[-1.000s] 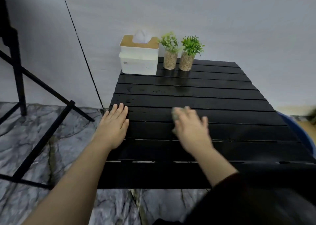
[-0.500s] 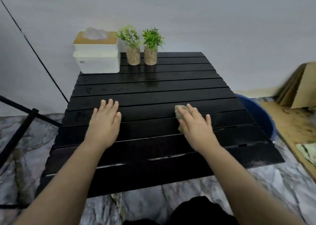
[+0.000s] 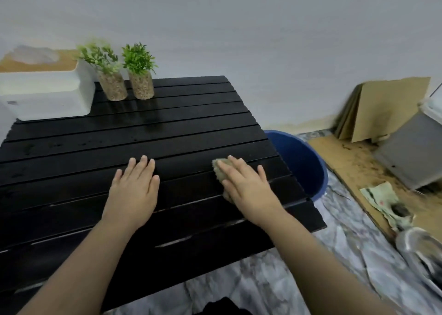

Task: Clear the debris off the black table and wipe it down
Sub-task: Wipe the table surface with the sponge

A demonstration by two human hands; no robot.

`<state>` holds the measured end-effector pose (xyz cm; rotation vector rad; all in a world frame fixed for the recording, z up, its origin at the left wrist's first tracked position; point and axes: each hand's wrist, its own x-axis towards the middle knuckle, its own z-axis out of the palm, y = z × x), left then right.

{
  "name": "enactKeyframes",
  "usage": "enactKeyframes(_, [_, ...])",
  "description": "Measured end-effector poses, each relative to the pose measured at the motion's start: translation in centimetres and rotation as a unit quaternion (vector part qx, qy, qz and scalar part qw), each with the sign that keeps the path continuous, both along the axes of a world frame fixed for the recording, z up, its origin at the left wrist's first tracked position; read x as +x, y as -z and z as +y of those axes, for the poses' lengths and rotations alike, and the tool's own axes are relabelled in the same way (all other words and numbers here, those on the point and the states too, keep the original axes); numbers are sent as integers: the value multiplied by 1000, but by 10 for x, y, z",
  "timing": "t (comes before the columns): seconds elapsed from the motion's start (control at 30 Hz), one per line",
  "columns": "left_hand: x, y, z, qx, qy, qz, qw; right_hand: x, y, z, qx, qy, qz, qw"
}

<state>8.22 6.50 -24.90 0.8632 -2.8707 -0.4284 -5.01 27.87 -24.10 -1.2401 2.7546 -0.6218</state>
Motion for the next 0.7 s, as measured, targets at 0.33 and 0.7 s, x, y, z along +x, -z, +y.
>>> enactKeyframes(0.33, [-2, -6, -38, 5, -25, 11, 1000, -15, 1, -99, 15, 60, 24, 998])
enactKeyframes(0.7, [7, 6, -64, -12, -15, -5, 1000, -116, -13, -25, 41, 171, -45, 983])
